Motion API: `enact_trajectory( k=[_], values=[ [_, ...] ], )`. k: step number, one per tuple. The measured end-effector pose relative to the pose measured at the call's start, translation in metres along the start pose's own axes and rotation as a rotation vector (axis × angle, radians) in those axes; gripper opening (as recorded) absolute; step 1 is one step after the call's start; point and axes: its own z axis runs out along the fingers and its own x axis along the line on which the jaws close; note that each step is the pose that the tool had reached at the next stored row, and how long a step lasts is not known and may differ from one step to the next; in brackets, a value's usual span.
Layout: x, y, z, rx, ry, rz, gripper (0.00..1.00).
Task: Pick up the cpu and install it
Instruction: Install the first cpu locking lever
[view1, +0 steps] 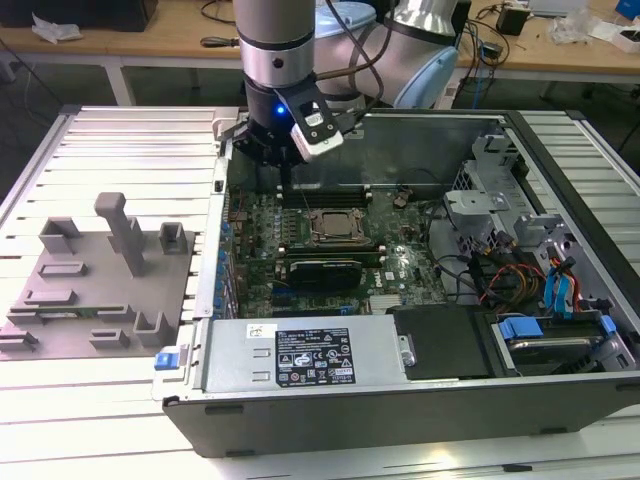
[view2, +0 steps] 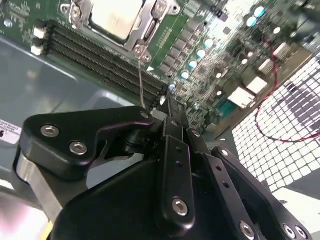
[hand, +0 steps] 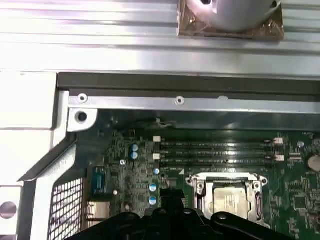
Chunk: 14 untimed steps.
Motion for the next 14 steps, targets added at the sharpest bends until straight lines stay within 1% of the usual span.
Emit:
enact_trajectory(
  k=[1, 4, 5, 10, 12, 14],
  values=[
    [0.0003, -0.0019, 0.0032, -0.0061, -0.0003, 0.000, 0.11],
    [0.0008, -0.0043, 0.0142, -0.0076, -0.0002, 0.000, 0.11],
    [0.0008, -0.0043, 0.0162, -0.0077, -0.0002, 0.000, 0.11],
    [0.0004, -0.0008, 0.0191, -0.0089, 0.0000, 0.000, 0.11],
    [-0.0001, 0.0000, 0.0197, -0.0134, -0.0002, 0.000, 0.11],
    [-0.0020, 0.0005, 0.0203, -0.0178, -0.0003, 0.001, 0.11]
  ],
)
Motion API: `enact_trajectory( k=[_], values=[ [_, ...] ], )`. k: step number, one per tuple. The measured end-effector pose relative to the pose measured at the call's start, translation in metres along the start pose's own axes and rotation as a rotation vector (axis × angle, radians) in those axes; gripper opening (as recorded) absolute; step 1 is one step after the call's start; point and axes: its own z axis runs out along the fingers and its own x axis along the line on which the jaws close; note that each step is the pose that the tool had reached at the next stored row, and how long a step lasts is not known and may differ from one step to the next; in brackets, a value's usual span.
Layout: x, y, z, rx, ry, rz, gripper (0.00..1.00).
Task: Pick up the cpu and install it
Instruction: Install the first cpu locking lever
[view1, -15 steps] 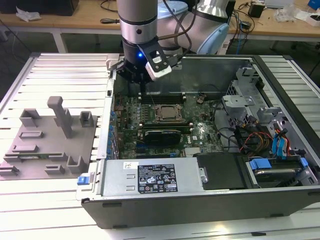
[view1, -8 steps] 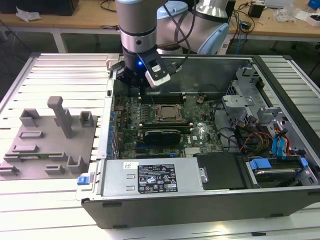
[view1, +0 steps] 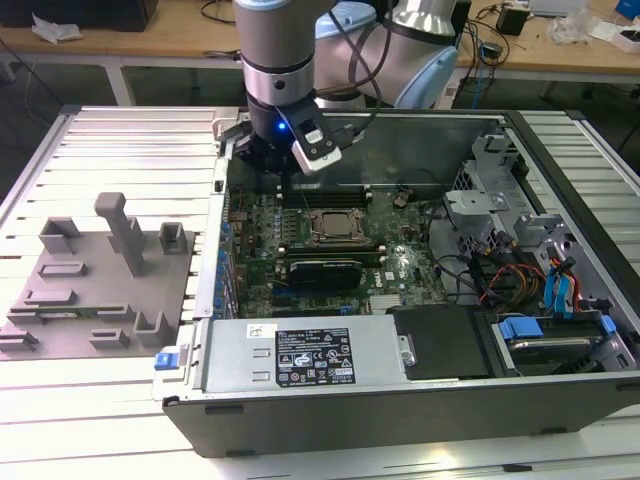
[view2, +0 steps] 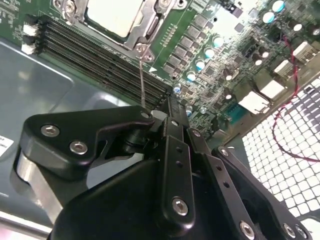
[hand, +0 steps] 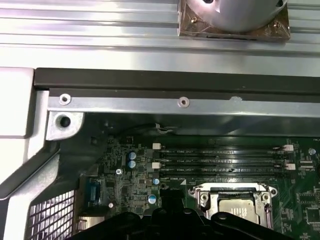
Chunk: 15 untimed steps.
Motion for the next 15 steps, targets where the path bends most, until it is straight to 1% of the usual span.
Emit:
enact_trajectory(
  k=[2, 3, 4, 5, 7, 8, 10, 13, 15],
  values=[
    [-0.0038, 0.0003, 0.0008, -0.0033, 0.0000, 0.000, 0.11],
    [-0.0078, 0.0003, 0.0016, -0.0054, -0.0001, 0.000, 0.11],
    [-0.0142, 0.0002, 0.0022, -0.0059, 0.0000, 0.000, 0.11],
    [-0.0221, 0.0000, 0.0029, -0.0057, -0.0001, 0.000, 0.11],
    [-0.0320, -0.0002, 0.0037, -0.0058, -0.0001, 0.000, 0.11],
    [-0.0388, -0.0004, 0.0042, -0.0058, 0.0000, 0.000, 0.11],
    [-0.0478, -0.0005, 0.0047, -0.0057, 0.0000, 0.000, 0.11],
    [-0.0494, -0.0006, 0.0051, -0.0059, -0.0003, 0.003, 0.11],
    [-0.0500, -0.0009, 0.0062, -0.0049, -0.0033, 0.020, 0.11]
  ],
)
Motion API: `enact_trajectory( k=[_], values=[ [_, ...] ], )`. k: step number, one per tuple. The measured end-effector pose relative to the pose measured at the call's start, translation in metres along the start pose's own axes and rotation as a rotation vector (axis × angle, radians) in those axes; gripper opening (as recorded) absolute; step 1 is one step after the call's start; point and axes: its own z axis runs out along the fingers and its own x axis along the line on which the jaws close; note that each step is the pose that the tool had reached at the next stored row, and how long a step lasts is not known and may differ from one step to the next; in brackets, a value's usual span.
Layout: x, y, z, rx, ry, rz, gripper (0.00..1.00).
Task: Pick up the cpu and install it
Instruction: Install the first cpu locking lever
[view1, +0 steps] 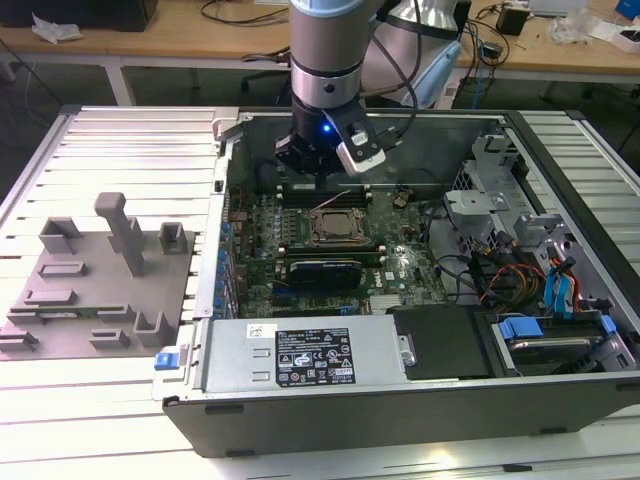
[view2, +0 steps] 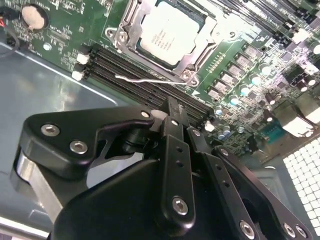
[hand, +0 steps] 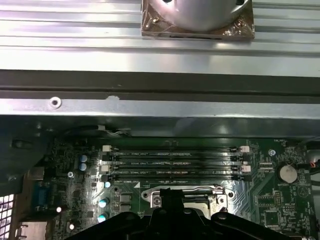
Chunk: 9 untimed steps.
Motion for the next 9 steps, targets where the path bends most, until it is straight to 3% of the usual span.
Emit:
enact_trajectory(
  k=[5, 6, 7, 9],
  values=[
    [-0.0005, -0.0012, 0.0061, 0.0052, -0.0124, 0.062, 0.11],
    [-0.0006, -0.0013, 0.0065, 0.0102, -0.0145, 0.071, 0.11],
    [-0.0008, -0.0014, 0.0070, 0.0212, -0.0179, 0.086, 0.11],
    [-0.0014, -0.0016, 0.0082, 0.0294, -0.0213, 0.101, 0.11]
  ],
)
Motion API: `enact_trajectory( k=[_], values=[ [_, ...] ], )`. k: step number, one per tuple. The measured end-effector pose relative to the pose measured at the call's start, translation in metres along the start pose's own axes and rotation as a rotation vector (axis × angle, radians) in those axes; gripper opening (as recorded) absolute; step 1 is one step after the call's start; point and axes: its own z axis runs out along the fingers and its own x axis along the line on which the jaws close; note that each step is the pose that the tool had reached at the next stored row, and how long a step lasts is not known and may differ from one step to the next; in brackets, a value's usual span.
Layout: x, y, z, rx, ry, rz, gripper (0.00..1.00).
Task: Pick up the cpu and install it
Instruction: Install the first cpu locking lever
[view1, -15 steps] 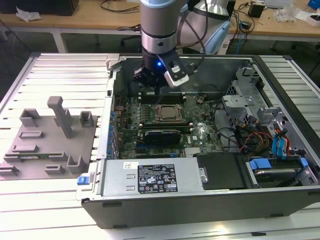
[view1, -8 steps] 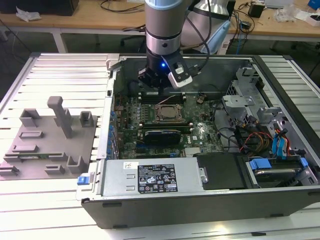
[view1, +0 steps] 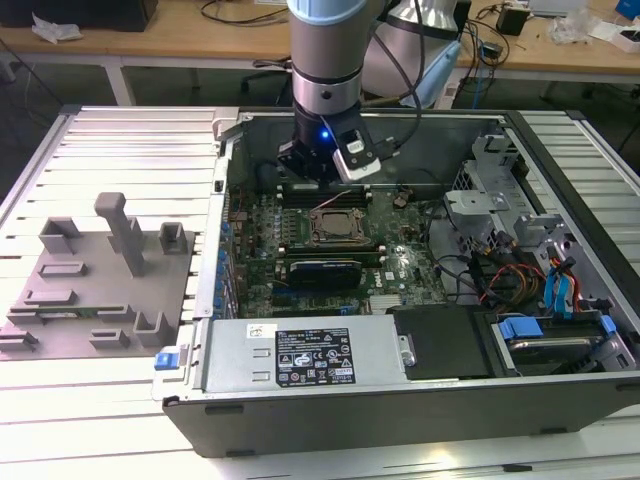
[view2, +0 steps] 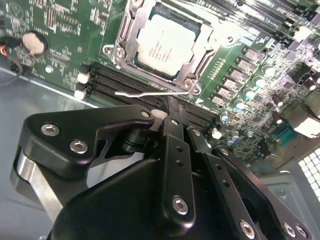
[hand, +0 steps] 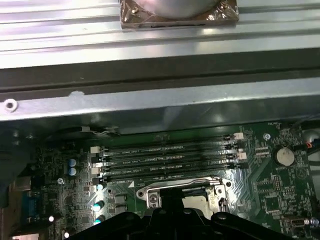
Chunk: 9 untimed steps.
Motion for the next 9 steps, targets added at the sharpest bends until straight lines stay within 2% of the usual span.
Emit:
enact_trajectory(
  k=[7, 9],
  values=[
    [-0.0083, 0.0001, 0.0102, 0.0038, -0.0090, 0.052, 0.11],
    [-0.0084, 0.0025, 0.0129, 0.0039, -0.0106, 0.060, 0.11]
  ],
)
